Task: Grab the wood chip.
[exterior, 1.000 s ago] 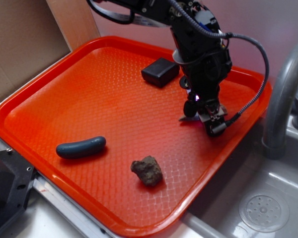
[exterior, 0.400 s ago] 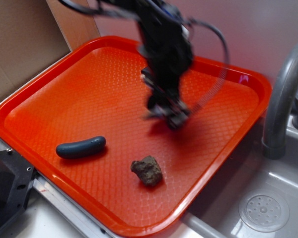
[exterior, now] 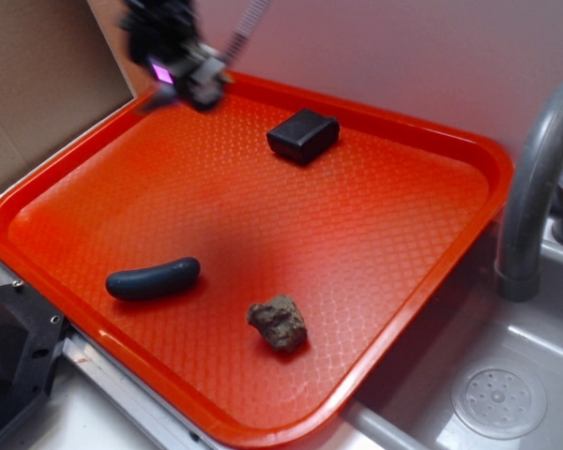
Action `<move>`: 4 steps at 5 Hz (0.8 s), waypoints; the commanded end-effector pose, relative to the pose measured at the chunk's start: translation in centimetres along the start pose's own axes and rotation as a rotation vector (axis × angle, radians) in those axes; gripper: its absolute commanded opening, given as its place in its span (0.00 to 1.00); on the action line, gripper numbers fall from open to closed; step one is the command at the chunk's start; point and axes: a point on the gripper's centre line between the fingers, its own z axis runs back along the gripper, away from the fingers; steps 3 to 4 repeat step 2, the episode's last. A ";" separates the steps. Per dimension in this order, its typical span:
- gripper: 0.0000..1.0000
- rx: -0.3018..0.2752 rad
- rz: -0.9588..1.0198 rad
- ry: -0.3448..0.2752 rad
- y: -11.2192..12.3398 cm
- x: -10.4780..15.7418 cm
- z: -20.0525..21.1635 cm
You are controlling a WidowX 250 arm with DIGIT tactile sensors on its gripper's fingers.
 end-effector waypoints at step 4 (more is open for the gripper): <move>0.00 0.239 0.262 -0.037 2.0 1.0 1.5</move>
